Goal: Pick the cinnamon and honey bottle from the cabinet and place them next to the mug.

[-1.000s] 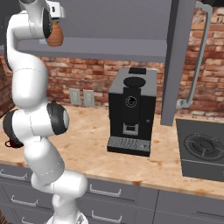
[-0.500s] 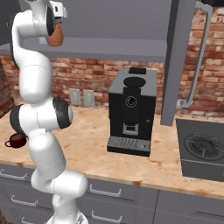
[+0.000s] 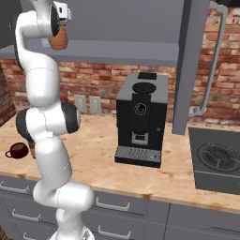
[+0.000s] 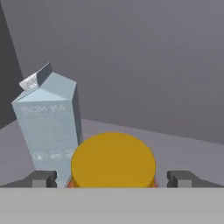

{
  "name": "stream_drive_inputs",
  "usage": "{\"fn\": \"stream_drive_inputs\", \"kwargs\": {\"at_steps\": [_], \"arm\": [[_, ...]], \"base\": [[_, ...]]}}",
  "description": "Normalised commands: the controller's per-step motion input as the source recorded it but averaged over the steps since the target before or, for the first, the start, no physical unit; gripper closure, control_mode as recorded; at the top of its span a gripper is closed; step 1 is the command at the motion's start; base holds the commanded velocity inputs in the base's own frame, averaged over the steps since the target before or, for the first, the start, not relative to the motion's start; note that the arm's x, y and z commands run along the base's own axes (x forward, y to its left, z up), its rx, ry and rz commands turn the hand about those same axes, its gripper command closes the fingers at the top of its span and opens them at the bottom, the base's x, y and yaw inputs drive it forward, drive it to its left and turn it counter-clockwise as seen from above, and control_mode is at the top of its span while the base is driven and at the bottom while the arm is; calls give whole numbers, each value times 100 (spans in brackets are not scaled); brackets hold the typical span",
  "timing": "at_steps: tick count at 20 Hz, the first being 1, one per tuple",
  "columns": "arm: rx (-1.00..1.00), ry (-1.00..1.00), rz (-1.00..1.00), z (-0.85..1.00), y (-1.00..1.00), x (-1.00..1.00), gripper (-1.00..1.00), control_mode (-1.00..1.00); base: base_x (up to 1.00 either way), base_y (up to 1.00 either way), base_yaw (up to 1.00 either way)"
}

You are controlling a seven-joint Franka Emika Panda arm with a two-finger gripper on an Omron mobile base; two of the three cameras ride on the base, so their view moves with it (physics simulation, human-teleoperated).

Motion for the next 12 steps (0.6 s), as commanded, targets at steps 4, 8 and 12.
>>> {"fn": "stream_drive_inputs", "kwargs": {"at_steps": [4,8,12], "arm": [[0,6,0,0,2,18,-100,-100],[0,5,0,0,0,18,-100,-100],[0,0,0,0,0,19,-100,-100]], "base": [[0,0,0],[0,0,0],[0,0,0]]}}
